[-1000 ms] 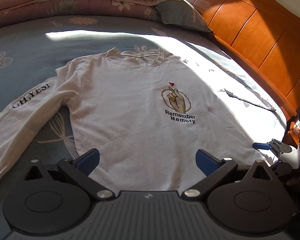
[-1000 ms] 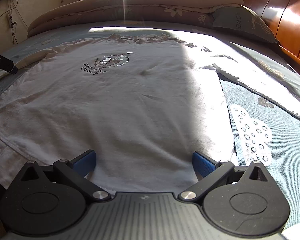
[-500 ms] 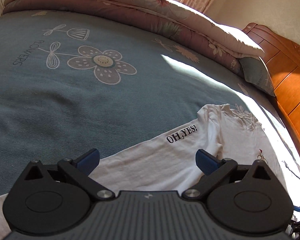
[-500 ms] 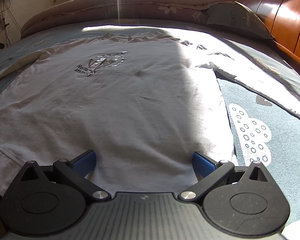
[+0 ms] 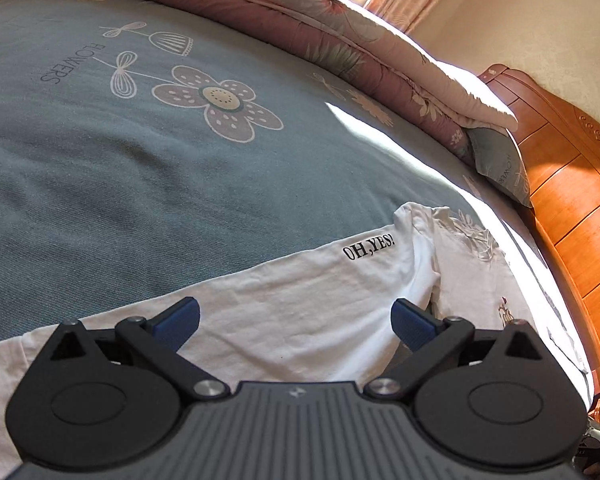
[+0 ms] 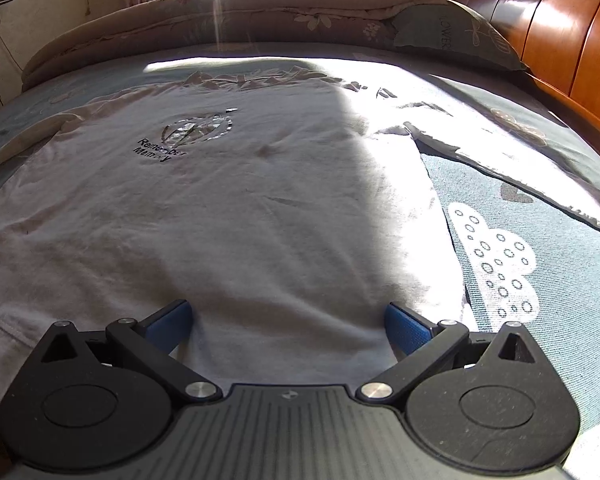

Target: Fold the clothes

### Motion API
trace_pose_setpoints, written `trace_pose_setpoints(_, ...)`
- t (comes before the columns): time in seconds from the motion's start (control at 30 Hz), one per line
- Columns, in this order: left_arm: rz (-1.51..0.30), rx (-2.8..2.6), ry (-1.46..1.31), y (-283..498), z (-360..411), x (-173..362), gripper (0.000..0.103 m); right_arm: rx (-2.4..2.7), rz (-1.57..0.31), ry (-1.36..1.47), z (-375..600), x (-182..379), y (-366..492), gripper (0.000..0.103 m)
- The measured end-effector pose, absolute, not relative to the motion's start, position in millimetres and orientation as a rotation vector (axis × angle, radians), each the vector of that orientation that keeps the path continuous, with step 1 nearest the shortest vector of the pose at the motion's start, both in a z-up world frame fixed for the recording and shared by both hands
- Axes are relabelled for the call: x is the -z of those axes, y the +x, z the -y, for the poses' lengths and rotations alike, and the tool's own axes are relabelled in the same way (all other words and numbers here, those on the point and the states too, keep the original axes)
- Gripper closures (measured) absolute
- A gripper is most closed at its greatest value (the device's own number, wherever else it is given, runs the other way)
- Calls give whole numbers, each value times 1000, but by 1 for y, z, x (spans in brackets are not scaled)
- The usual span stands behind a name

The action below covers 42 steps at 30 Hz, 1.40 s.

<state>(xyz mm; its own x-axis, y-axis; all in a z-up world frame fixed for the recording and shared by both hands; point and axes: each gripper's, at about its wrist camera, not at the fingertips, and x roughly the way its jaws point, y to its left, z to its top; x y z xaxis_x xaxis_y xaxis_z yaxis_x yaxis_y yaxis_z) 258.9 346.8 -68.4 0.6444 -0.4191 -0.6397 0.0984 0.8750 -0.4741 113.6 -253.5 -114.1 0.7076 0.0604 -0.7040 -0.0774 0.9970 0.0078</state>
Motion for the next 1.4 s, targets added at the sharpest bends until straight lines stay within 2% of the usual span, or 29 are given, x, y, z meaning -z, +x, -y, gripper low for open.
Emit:
trace_pose_setpoints(0.2, -804, 371, -497, 292, -348, 70, 3, -71, -782, -20, 253, 114, 114, 0)
trace_pose_setpoints(0.47, -921, 371, -477, 335, -343, 96, 3, -67, -786, -18, 253, 114, 114, 0)
trace_pose_setpoints(0.8, -965, 475, -434, 318, -350, 95, 3, -58, -783, -14, 252, 114, 115, 0)
trace_pose_setpoints(0.97, -1030, 488, -393, 337, -355, 92, 2, -50, -779, -10, 252, 114, 115, 0)
trace_pose_setpoints(1.2, -1028, 529, -349, 340, -352, 94, 1, -42, -786, -7, 251, 114, 116, 0)
trace_pose_setpoints(1.4, -1004, 520, -302, 335, -346, 94, 1, -84, -883, 20, 250, 98, 127, 0)
